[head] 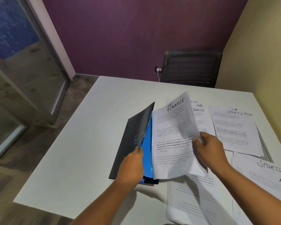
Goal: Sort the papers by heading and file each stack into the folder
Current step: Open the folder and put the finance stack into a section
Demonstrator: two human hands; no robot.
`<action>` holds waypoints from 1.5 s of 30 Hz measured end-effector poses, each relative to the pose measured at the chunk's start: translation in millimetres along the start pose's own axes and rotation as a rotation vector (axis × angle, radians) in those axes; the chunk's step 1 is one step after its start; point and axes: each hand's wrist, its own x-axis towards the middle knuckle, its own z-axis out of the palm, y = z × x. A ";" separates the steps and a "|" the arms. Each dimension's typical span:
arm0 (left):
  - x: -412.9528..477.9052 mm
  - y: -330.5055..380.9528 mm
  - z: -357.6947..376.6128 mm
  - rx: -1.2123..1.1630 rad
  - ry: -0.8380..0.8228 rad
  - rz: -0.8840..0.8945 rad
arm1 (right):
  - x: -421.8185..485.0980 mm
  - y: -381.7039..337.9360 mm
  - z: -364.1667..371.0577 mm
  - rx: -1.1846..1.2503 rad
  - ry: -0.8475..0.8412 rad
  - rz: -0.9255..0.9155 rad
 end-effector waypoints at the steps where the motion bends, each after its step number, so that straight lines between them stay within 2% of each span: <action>1: -0.5 -0.3 -1.8 -0.002 -0.002 0.005 | 0.2 -4.7 1.0 0.027 0.022 0.007; 7: -0.7 -1.2 -7.0 -0.048 0.018 0.042 | -4.0 -18.2 9.8 0.214 0.114 0.102; 12: 0.2 3.3 -6.3 -0.088 0.013 0.049 | -9.3 -17.1 21.2 0.105 0.128 0.111; 18: 0.4 11.2 -1.3 -0.120 0.030 0.020 | -15.4 -25.0 31.5 0.045 0.007 0.026; 24: 0.5 20.3 0.4 -0.102 0.025 0.007 | -12.4 -26.5 37.7 0.024 -0.040 -0.017; 29: 1.0 26.9 0.8 -0.092 0.025 0.006 | -8.0 -35.2 48.3 -0.040 -0.168 -0.048; 34: 1.5 29.9 3.4 -0.078 0.019 0.002 | -1.8 -41.5 62.8 -0.019 -0.211 -0.005; 39: 7.1 27.9 2.9 -0.076 0.028 -0.016 | 0.1 -43.2 72.0 -0.105 -0.229 -0.044; 45: 11.3 28.5 1.1 -0.034 0.012 -0.035 | -4.7 -36.3 70.9 -0.063 -0.240 -0.059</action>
